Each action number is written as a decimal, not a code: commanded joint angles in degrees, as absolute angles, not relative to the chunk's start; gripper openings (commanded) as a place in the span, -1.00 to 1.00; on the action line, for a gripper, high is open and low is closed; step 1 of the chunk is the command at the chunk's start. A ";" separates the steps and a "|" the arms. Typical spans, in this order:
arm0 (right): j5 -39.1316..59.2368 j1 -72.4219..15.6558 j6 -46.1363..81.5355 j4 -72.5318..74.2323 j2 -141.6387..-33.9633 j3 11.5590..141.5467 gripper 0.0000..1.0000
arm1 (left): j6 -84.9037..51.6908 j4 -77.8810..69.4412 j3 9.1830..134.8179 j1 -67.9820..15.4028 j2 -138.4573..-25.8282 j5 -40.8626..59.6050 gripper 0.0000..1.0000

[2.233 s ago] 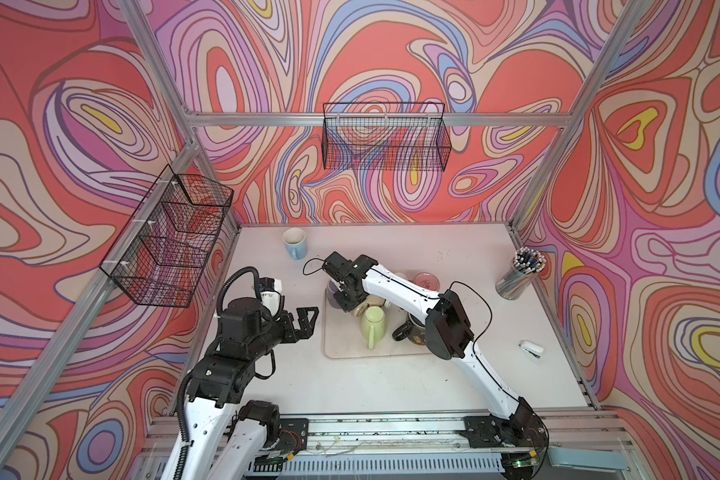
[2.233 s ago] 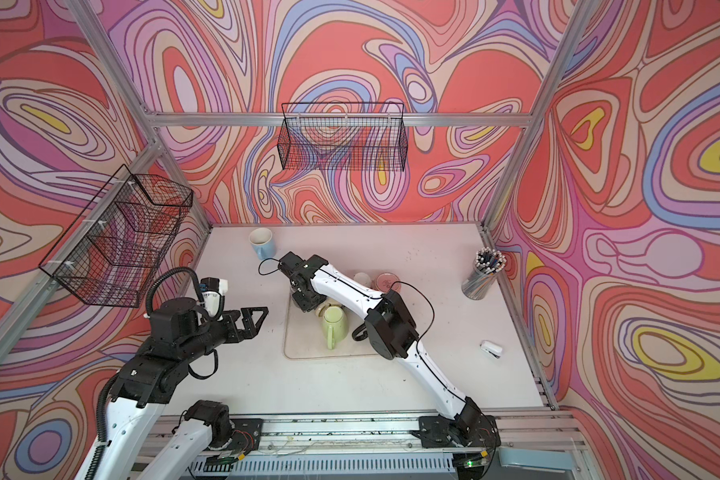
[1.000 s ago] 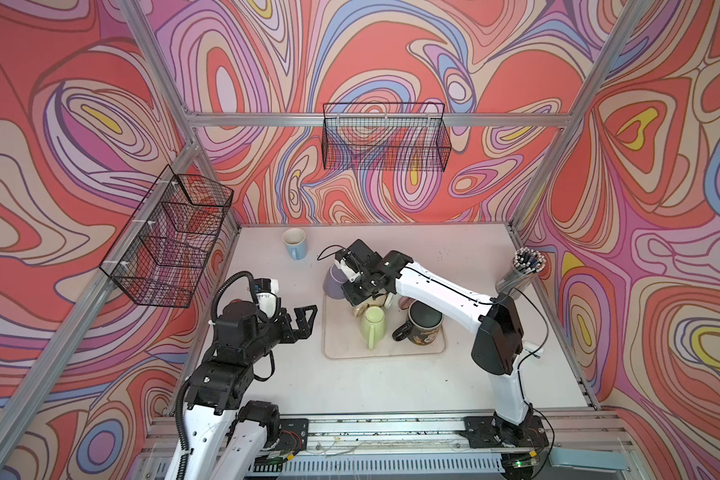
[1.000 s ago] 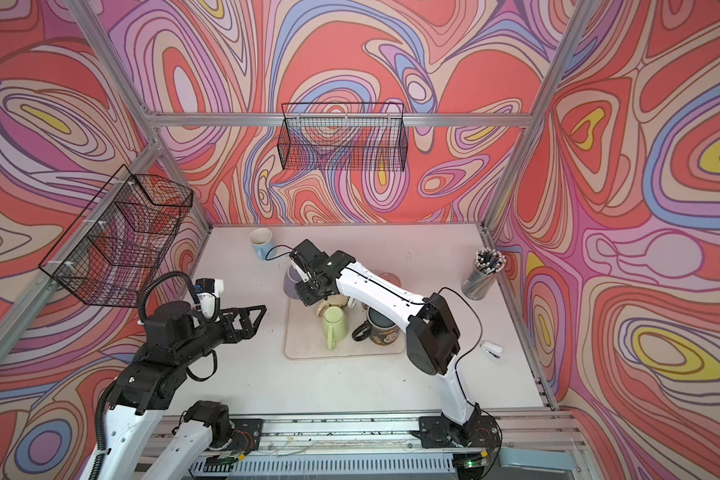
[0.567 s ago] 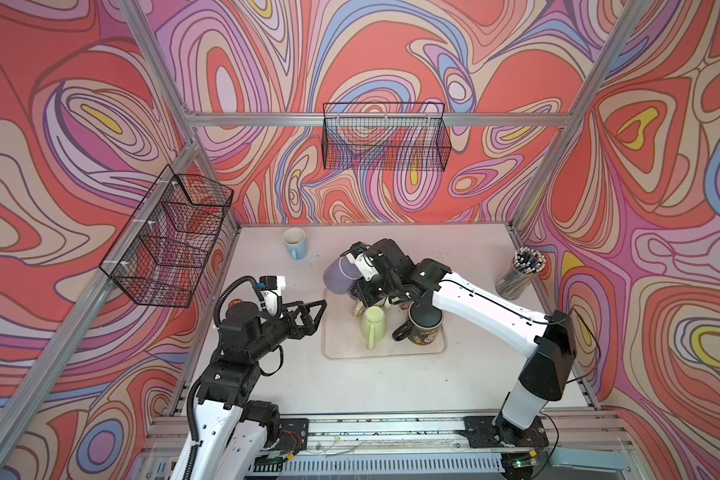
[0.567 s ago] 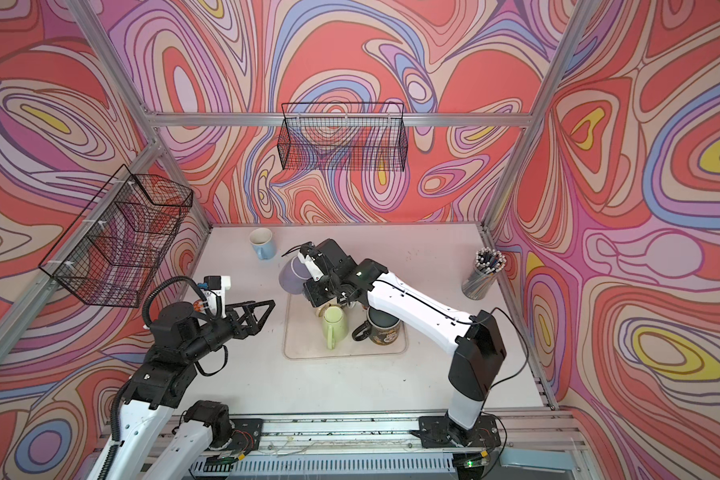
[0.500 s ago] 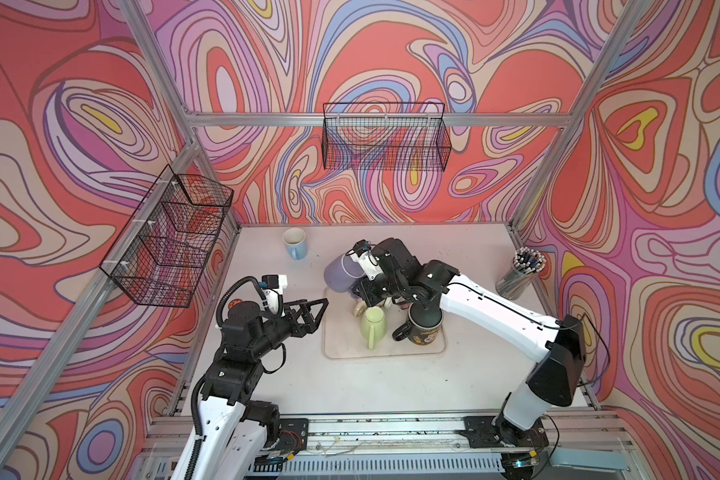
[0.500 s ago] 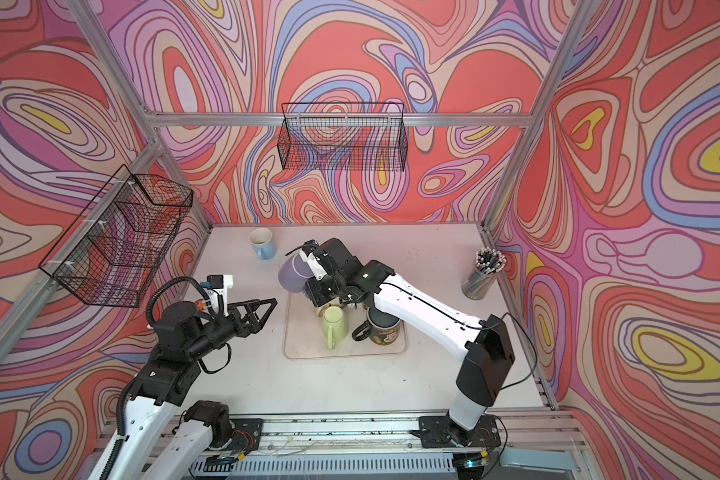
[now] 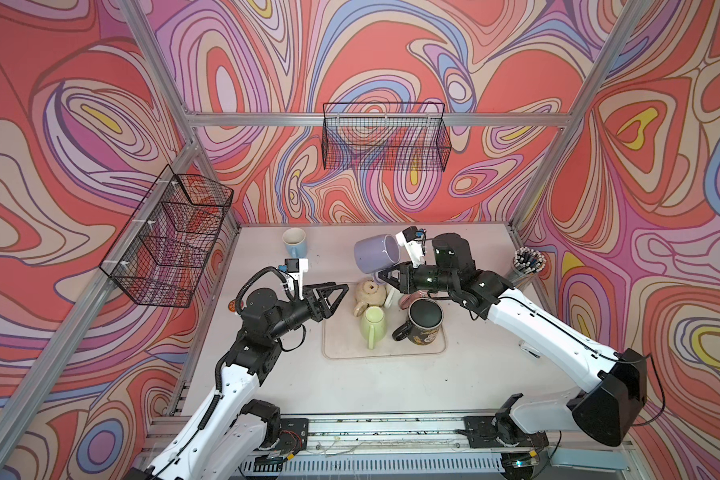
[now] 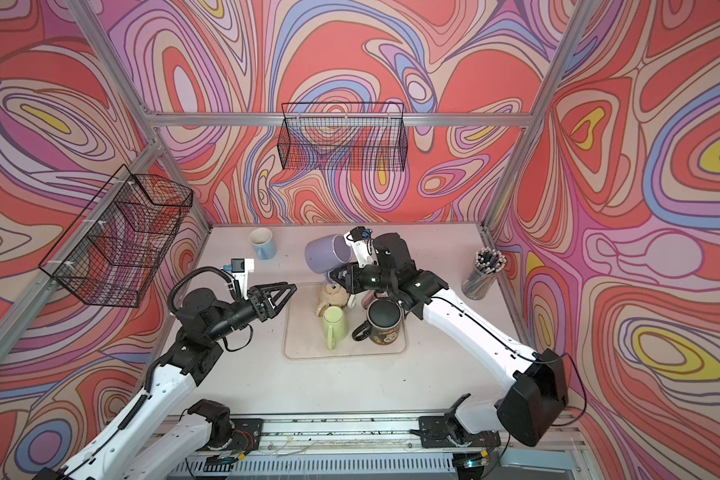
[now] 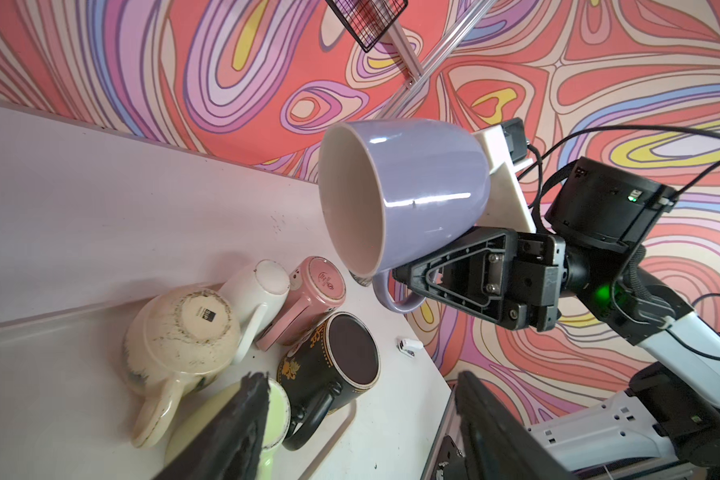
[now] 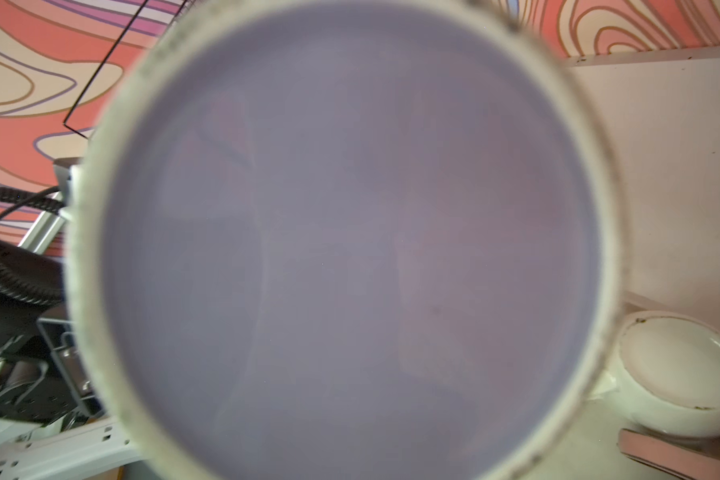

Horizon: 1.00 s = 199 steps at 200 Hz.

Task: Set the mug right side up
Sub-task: 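Lift the lavender mug with right gripper while left gripper rises toward it, then close left gripper on the lavender mug's handle held by the right gripper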

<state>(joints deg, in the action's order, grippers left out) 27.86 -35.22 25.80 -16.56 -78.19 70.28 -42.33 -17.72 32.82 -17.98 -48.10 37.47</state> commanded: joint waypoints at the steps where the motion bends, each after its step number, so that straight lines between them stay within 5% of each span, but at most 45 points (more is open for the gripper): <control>1: 34.75 -34.01 27.91 -6.15 -74.67 69.17 -1.00 | -43.74 -27.94 31.76 -20.35 -50.90 37.55 0.45; 48: 38.41 -32.19 28.73 -5.16 -73.55 67.95 -1.00 | -44.96 -41.30 31.20 -25.64 -59.76 36.56 0.15; 119: 41.57 -31.60 28.91 -5.38 -73.39 67.85 -1.00 | -50.85 -66.04 30.42 -29.17 -72.68 38.32 0.08; 199: 42.45 -31.34 29.05 -5.37 -73.65 67.67 -1.00 | -50.67 -70.88 30.32 -29.13 -73.52 38.62 0.02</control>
